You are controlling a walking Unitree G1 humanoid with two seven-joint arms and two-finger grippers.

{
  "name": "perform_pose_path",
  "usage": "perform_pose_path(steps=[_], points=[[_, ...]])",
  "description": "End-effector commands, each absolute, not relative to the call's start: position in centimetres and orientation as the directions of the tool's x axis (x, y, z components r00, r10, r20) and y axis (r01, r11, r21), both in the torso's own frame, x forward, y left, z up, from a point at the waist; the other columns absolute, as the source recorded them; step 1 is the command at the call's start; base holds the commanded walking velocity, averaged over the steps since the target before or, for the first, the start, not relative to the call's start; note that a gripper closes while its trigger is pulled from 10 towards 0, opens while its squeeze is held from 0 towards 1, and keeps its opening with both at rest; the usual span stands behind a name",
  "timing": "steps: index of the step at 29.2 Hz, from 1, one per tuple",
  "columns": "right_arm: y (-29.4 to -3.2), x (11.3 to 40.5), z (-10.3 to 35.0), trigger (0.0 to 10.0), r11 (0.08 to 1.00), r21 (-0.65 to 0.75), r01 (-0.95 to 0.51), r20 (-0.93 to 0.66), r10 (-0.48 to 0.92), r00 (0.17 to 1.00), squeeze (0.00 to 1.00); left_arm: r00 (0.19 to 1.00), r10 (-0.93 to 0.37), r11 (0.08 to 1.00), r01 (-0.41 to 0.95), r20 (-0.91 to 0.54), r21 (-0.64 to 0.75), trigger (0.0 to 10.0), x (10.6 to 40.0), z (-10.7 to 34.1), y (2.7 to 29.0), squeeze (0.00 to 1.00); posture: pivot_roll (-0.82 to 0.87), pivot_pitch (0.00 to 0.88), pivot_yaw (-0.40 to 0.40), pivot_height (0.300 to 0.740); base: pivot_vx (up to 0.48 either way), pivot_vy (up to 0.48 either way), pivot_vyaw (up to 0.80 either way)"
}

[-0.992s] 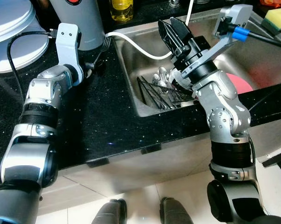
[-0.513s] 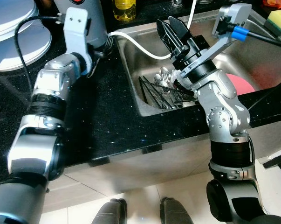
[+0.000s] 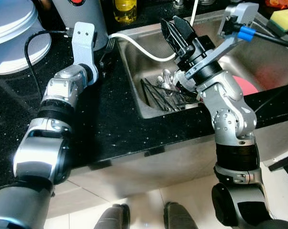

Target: Kitchen organization

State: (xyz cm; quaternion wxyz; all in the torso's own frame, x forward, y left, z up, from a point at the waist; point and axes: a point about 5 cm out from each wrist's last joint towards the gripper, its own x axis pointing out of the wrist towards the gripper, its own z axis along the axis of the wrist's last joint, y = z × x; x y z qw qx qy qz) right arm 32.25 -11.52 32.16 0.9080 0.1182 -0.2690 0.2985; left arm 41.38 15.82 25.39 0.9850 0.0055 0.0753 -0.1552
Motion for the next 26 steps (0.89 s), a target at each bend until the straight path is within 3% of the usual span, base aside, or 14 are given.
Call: perform_pose_path(steps=[1,11,16,17,18,26], points=[[-11.2,32.2,32.2,10.0,0.787,0.046,-0.615,0.559,0.490,0.669,0.00,0.931,-0.272,0.962,0.271,-0.243,-0.040,0.0,41.1,23.2,17.2,0.00,-0.04,0.147,0.091,0.740,0.000,0.000,0.00],[-11.0,32.2,32.2,10.0,0.782,0.045,-0.622,0.561,0.495,0.663,0.00,0.935,-0.280,0.959,0.282,-0.218,-0.024,0.0,41.1,23.7,17.4,0.00,-0.04,0.139,0.085,0.740,0.000,0.000,0.00],[-11.0,32.4,32.3,10.0,0.788,0.050,-0.614,0.560,0.487,0.670,0.00,0.948,-0.312,0.949,0.314,-0.067,0.020,0.0,40.7,26.2,17.1,0.00,-0.04,0.133,0.082,0.740,0.000,0.000,0.00],[-11.1,32.6,32.3,10.0,0.796,0.060,-0.602,0.558,0.473,0.682,0.00,0.922,-0.364,0.931,0.358,0.128,0.067,6.0,39.7,29.2,16.6,0.00,-0.04,0.133,0.081,0.740,0.000,0.000,0.00],[-11.1,32.7,32.2,10.0,0.799,0.064,-0.598,0.557,0.469,0.686,0.00,0.907,-0.380,0.925,0.372,0.182,0.077,10.0,39.3,30.1,16.5,0.00,-0.04,0.133,0.081,0.740,0.000,0.000,0.00],[-11.0,32.3,32.9,10.0,0.729,0.167,-0.664,0.602,0.458,0.654,0.00,0.744,-0.520,0.842,0.528,0.418,0.107,10.0,34.4,34.2,15.3,0.00,-0.03,0.120,0.076,0.740,0.000,0.000,0.00]])
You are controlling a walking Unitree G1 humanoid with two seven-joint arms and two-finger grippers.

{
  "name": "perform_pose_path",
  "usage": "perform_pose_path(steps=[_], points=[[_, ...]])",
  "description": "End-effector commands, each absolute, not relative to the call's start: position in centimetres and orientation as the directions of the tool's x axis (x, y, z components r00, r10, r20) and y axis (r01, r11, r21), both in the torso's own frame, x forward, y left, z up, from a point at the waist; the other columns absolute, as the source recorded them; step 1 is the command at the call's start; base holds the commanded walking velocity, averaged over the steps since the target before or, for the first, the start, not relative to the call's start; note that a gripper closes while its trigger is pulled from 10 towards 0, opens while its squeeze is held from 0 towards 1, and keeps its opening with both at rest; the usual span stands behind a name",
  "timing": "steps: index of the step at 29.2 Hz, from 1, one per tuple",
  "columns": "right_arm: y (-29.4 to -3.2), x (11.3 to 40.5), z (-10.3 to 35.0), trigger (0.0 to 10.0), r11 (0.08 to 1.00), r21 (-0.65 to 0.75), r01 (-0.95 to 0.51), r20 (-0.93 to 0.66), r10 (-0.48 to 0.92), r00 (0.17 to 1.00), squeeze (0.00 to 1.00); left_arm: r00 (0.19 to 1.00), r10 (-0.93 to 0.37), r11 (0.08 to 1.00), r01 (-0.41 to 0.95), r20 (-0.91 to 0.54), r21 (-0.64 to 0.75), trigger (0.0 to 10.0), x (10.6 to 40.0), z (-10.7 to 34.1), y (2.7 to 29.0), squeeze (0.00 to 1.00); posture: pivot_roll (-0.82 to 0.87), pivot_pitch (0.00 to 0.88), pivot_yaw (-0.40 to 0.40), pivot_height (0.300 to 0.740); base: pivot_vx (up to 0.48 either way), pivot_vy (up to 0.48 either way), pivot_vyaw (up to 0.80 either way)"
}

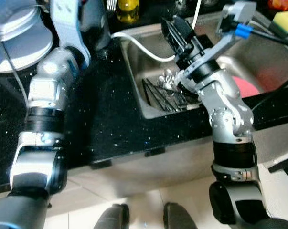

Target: Kitchen organization

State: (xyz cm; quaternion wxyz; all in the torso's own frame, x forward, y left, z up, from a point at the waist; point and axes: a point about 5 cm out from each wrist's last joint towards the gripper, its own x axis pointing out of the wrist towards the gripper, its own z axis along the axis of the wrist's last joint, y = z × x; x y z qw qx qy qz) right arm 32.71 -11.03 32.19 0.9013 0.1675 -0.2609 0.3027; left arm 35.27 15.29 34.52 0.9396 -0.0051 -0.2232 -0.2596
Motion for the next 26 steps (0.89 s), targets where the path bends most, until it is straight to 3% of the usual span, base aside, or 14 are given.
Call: perform_pose_path(steps=[1,5,6,7,8,16,19,20,21,22,26], points=[[-11.1,32.2,33.2,10.0,0.712,0.186,-0.677,0.614,0.454,0.646,0.00,0.729,-0.544,0.826,0.551,0.415,0.116,10.0,34.0,34.1,15.0,0.00,-0.03,0.118,0.075,0.740,0.000,0.000,0.00],[-11.1,32.0,33.5,10.0,0.680,0.214,-0.702,0.630,0.453,0.631,0.00,0.697,-0.589,0.794,0.594,0.409,0.130,10.0,33.0,33.6,14.3,0.00,-0.03,0.114,0.072,0.740,0.000,0.000,0.00],[-10.9,31.9,33.6,10.0,0.648,0.227,-0.727,0.637,0.466,0.614,0.00,0.657,-0.627,0.756,0.642,0.417,0.126,10.0,32.1,33.3,13.5,0.00,-0.02,0.110,0.069,0.740,0.000,0.000,0.00],[-10.7,31.8,33.6,10.0,0.633,0.229,-0.740,0.640,0.475,0.604,0.13,0.644,-0.638,0.745,0.655,0.422,0.128,10.0,31.7,33.2,13.2,0.00,-0.02,0.110,0.069,0.740,0.000,0.000,0.00],[-10.5,31.7,33.7,10.0,0.611,0.233,-0.757,0.645,0.486,0.590,1.00,0.630,-0.650,0.731,0.670,0.426,0.126,10.0,31.4,33.2,12.9,0.00,-0.02,0.110,0.067,0.740,0.000,0.000,0.00],[-9.1,31.2,33.3,10.0,0.465,0.307,-0.830,0.637,0.548,0.542,1.00,0.572,-0.696,0.672,0.732,0.434,0.111,10.0,30.2,33.3,11.2,0.00,-0.02,0.111,0.063,0.740,0.000,0.000,0.00],[-8.7,31.3,32.9,10.0,0.455,0.329,-0.827,0.617,0.560,0.553,1.00,0.553,-0.710,0.650,0.753,0.436,0.102,10.0,29.8,33.3,10.8,0.00,-0.02,0.113,0.065,0.740,0.000,0.000,0.00],[-8.5,31.4,32.7,10.0,0.464,0.339,-0.819,0.604,0.560,0.567,0.91,0.554,-0.717,0.645,0.758,0.424,0.101,10.0,29.7,33.2,10.6,0.00,-0.02,0.114,0.066,0.740,0.000,0.000,0.00],[-8.5,31.4,32.7,10.0,0.464,0.341,-0.818,0.602,0.561,0.569,0.91,0.555,-0.717,0.645,0.758,0.421,0.100,10.0,29.6,33.1,10.5,0.00,-0.02,0.114,0.066,0.740,0.000,0.000,0.00],[-8.4,31.4,32.7,10.0,0.456,0.346,-0.820,0.600,0.564,0.567,0.00,0.545,-0.725,0.632,0.770,0.421,0.091,10.0,29.5,33.0,10.2,0.00,-0.02,0.115,0.068,0.740,0.000,0.000,0.00],[-8.1,31.5,32.6,10.0,0.446,0.360,-0.819,0.592,0.570,0.570,0.00,0.511,-0.749,0.590,0.804,0.422,0.075,10.0,29.0,32.9,9.6,0.00,-0.02,0.115,0.067,0.740,0.000,0.000,0.00]])
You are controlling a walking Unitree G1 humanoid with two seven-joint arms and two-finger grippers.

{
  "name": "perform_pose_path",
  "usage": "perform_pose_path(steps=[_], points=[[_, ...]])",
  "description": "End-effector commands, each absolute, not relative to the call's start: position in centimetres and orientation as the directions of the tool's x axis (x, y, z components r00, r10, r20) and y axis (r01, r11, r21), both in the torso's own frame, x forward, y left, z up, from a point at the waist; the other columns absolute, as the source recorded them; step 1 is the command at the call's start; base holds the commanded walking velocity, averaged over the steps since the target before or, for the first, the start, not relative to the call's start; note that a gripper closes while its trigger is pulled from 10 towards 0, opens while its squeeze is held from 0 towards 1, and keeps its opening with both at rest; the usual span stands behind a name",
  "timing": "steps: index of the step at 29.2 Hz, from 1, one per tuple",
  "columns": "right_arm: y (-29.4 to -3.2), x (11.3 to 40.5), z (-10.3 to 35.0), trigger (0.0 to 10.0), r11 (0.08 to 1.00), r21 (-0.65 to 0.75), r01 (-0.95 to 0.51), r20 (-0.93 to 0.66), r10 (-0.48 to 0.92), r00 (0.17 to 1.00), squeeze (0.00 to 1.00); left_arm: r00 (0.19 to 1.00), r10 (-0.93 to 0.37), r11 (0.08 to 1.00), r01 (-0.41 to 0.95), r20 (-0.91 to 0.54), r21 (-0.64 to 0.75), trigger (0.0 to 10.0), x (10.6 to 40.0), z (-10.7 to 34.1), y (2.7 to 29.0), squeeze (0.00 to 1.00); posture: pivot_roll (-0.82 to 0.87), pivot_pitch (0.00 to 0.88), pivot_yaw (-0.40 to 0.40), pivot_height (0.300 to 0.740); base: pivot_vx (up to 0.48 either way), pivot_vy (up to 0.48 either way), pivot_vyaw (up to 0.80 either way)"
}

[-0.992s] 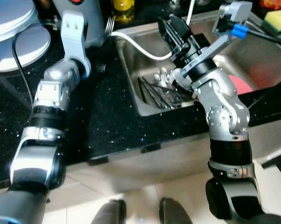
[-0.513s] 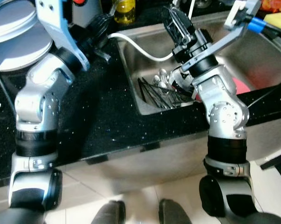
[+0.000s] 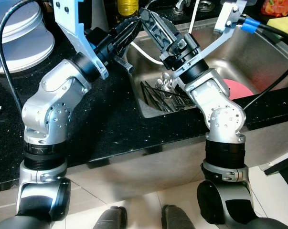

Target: Kitchen organization

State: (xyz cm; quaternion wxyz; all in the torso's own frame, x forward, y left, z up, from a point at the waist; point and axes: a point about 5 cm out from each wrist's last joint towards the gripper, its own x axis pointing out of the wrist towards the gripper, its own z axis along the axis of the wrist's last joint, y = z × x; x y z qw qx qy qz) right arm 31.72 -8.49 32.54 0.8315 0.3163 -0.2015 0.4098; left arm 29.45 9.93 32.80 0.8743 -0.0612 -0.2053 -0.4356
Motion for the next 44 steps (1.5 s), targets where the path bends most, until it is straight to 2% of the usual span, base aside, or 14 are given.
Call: perform_pose_path(steps=[1,3,17,24,25,26,27,28,29,31,32,35,39,44], points=[[-8.1,31.6,32.5,10.0,0.448,0.367,-0.815,0.587,0.568,0.577,0.00,0.504,-0.757,0.581,0.810,0.415,0.075,10.0,28.8,32.8,9.4,0.00,-0.02,0.115,0.067,0.740,0.000,0.000,0.00],[-8.3,32.2,32.4,0.0,0.463,0.402,-0.789,0.570,0.548,0.612,0.00,0.497,-0.782,0.560,0.825,0.376,0.074,10.0,28.6,32.1,9.0,0.00,-0.02,0.114,0.066,0.740,0.000,0.000,0.00],[-9.1,32.6,32.5,0.0,0.443,0.458,-0.771,0.575,0.513,0.637,0.00,0.529,-0.774,0.586,0.807,0.348,0.076,10.0,28.6,31.5,9.1,0.00,-0.02,0.110,0.065,0.740,0.000,0.000,0.00],[-9.2,32.6,32.7,0.0,0.410,0.476,-0.778,0.585,0.513,0.628,0.00,0.612,-0.717,0.675,0.728,0.333,0.115,10.0,29.7,31.5,9.5,0.00,-0.01,0.108,0.065,0.740,0.000,0.000,0.00],[-9.1,32.5,32.6,0.0,0.409,0.473,-0.780,0.585,0.516,0.626,0.00,0.637,-0.696,0.698,0.709,0.331,0.102,10.0,30.1,31.5,9.6,0.85,-0.01,0.108,0.065,0.740,0.000,0.000,0.00],[-9.1,32.5,32.6,0.0,0.409,0.473,-0.780,0.585,0.516,0.626,0.00,0.637,-0.696,0.698,0.709,0.331,0.102,10.0,30.1,31.5,9.6,0.85,-0.01,0.108,0.065,0.740,0.000,0.000,0.00],[-9.1,32.6,32.6,0.0,0.417,0.469,-0.779,0.581,0.519,0.627,0.00,0.653,-0.679,0.714,0.694,0.336,0.096,10.0,30.4,31.5,9.7,1.00,-0.01,0.106,0.065,0.740,0.000,0.000,0.00],[-9.1,32.6,32.5,0.0,0.428,0.465,-0.775,0.575,0.520,0.631,0.00,0.661,-0.668,0.724,0.684,0.342,0.090,10.0,30.6,31.6,9.8,1.00,-0.01,0.106,0.065,0.740,0.000,0.000,0.00],[-9.1,32.8,32.4,10.0,0.452,0.456,-0.767,0.564,0.520,0.642,0.00,0.683,-0.636,0.748,0.661,0.358,0.067,10.0,30.8,31.8,10.1,1.00,-0.01,0.106,0.065,0.740,0.000,0.000,0.00],[-9.2,33.1,32.1,10.0,0.488,0.446,-0.750,0.547,0.515,0.660,0.00,0.701,-0.604,0.765,0.644,0.379,0.029,10.0,31.0,32.3,10.5,1.00,-0.01,0.105,0.065,0.740,0.000,0.000,0.00],[-9.3,33.3,32.0,10.0,0.506,0.444,-0.739,0.541,0.506,0.672,0.00,0.701,-0.593,0.767,0.641,0.395,0.014,10.0,30.9,32.6,10.8,0.00,-0.01,0.105,0.065,0.740,0.000,0.000,0.00],[-9.8,33.8,32.0,10.0,0.558,0.441,-0.703,0.531,0.469,0.706,0.00,0.705,-0.577,0.770,0.638,0.413,-0.013,10.0,30.8,32.9,11.4,0.00,-0.01,0.103,0.066,0.740,0.000,0.000,0.00],[-11.9,36.1,31.2,10.0,0.770,0.387,-0.507,0.468,0.309,0.828,0.00,0.684,-0.565,0.754,0.656,0.462,-0.050,10.0,29.7,32.9,12.7,0.00,-0.01,0.102,0.070,0.740,0.000,0.000,0.00],[-12.3,38.0,29.4,10.0,0.887,0.253,-0.386,0.385,0.274,0.881,0.00,0.713,-0.539,0.774,0.629,0.449,-0.068,10.0,29.5,32.3,13.2,0.00,0.00,0.100,0.071,0.740,0.000,0.000,0.00]])
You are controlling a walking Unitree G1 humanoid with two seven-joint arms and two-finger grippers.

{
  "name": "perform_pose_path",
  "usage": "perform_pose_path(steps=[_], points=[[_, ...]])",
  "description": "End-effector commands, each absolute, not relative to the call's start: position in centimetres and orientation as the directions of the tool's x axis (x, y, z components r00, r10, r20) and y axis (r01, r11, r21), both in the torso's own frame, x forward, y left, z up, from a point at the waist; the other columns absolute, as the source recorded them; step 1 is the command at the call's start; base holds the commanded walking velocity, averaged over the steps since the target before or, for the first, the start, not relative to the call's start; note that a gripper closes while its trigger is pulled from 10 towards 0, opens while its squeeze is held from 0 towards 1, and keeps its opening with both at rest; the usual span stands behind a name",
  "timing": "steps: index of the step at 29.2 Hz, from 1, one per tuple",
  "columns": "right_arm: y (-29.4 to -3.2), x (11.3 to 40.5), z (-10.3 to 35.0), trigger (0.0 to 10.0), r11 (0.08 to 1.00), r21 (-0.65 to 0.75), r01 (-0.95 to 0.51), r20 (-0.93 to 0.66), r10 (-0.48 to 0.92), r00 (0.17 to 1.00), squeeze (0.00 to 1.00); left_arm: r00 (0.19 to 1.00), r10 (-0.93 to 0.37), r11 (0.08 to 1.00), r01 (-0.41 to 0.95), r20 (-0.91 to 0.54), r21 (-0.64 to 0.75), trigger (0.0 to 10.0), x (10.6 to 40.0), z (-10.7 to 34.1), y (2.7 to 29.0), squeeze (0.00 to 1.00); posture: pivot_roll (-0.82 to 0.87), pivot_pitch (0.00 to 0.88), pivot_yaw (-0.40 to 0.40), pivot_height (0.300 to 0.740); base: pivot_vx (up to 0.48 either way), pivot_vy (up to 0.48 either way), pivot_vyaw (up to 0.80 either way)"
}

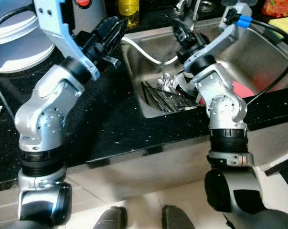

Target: Kitchen organization

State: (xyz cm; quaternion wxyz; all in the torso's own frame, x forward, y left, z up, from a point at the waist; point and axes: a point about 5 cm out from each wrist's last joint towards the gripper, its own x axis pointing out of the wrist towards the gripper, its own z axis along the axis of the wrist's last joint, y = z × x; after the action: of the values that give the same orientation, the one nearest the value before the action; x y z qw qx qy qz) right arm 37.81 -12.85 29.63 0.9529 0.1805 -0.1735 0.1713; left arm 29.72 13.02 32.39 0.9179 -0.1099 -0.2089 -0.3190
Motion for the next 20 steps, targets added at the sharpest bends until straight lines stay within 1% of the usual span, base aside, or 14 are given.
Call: perform_pose_path(steps=[1,2,3,4,5,6,7,8,12,13,17,18,19,20], points=[[-12.4,38.6,28.7,10.0,0.911,0.219,-0.348,0.352,0.259,0.899,0.00,0.721,-0.533,0.780,0.622,0.442,-0.074,10.0,29.4,32.1,13.2,0.00,0.01,0.098,0.066,0.740,0.000,0.000,0.00],[-12.5,39.2,28.1,10.0,0.931,0.196,-0.308,0.319,0.237,0.918,0.00,0.727,-0.529,0.783,0.617,0.438,-0.079,10.0,29.4,31.9,13.2,0.00,0.01,0.097,0.064,0.740,0.000,0.000,0.00],[-12.5,39.2,28.1,10.0,0.931,0.196,-0.308,0.319,0.237,0.918,0.00,0.727,-0.529,0.783,0.617,0.438,-0.079,10.0,29.4,31.9,13.2,0.00,0.01,0.097,0.064,0.740,0.000,0.000,0.00],[-12.5,40.0,26.7,10.0,0.951,0.172,-0.256,0.240,0.211,0.948,0.00,0.738,-0.516,0.790,0.606,0.436,-0.092,10.0,29.3,31.7,13.4,0.00,0.02,0.095,0.064,0.740,0.000,0.000,0.00],[-12.5,40.3,26.2,10.0,0.953,0.175,-0.247,0.217,0.207,0.954,0.30,0.742,-0.509,0.793,0.602,0.436,-0.098,10.0,29.2,31.6,13.5,0.00,0.02,0.095,0.064,0.740,0.000,0.000,0.00],[-12.5,40.3,26.2,10.0,0.953,0.175,-0.247,0.217,0.207,0.954,0.30,0.742,-0.509,0.793,0.602,0.436,-0.098,10.0,29.2,31.6,13.5,0.00,0.02,0.095,0.064,0.740,0.000,0.000,0.00],[-12.7,40.6,25.8,10.0,0.954,0.192,-0.231,0.196,0.193,0.961,0.92,0.748,-0.502,0.796,0.596,0.435,-0.106,10.0,29.1,31.5,13.6,0.00,0.03,0.095,0.059,0.740,0.000,0.000,0.00],[-12.9,40.8,25.4,10.0,0.956,0.201,-0.213,0.170,0.180,0.969,1.00,0.753,-0.496,0.800,0.590,0.432,-0.111,10.0,28.9,31.4,13.8,0.00,0.03,0.094,0.055,0.740,0.000,0.000,0.00],[-13.2,41.0,25.4,10.0,0.964,0.189,-0.185,0.170,0.153,0.973,1.00,0.756,-0.493,0.801,0.588,0.429,-0.116,10.0,28.8,31.3,13.9,0.00,0.03,0.093,0.054,0.740,0.000,0.000,0.00],[-13.7,41.0,26.2,10.0,0.973,0.159,-0.165,0.207,0.131,0.970,1.00,0.759,-0.492,0.801,0.586,0.427,-0.119,10.0,28.8,31.2,13.9,0.00,0.03,0.090,0.055,0.740,0.000,0.000,0.00],[-14.2,41.1,27.0,10.0,0.984,0.116,-0.135,0.244,0.104,0.964,1.00,0.762,-0.492,0.802,0.585,0.421,-0.121,10.0,28.8,31.0,13.8,0.00,0.02,0.089,0.055,0.740,0.000,0.000,0.00],[-14.4,41.0,27.5,10.0,0.991,0.056,-0.123,0.277,0.102,0.955,1.00,0.770,-0.485,0.809,0.575,0.414,-0.123,10.0,28.9,30.9,13.7,0.00,0.02,0.089,0.056,0.740,0.000,0.000,0.00],[-14.5,40.9,27.7,10.0,0.993,0.030,-0.117,0.291,0.103,0.951,1.00,0.774,-0.481,0.812,0.570,0.411,-0.123,10.0,28.9,30.8,13.8,0.00,0.02,0.088,0.056,0.740,0.000,0.000,0.00],[-14.7,40.7,28.0,10.0,0.994,0.009,-0.112,0.309,0.104,0.945,0.00,0.778,-0.477,0.816,0.565,0.409,-0.123,10.0,28.9,30.8,13.8,0.00,0.02,0.088,0.056,0.740,0.000,0.000,0.00]])
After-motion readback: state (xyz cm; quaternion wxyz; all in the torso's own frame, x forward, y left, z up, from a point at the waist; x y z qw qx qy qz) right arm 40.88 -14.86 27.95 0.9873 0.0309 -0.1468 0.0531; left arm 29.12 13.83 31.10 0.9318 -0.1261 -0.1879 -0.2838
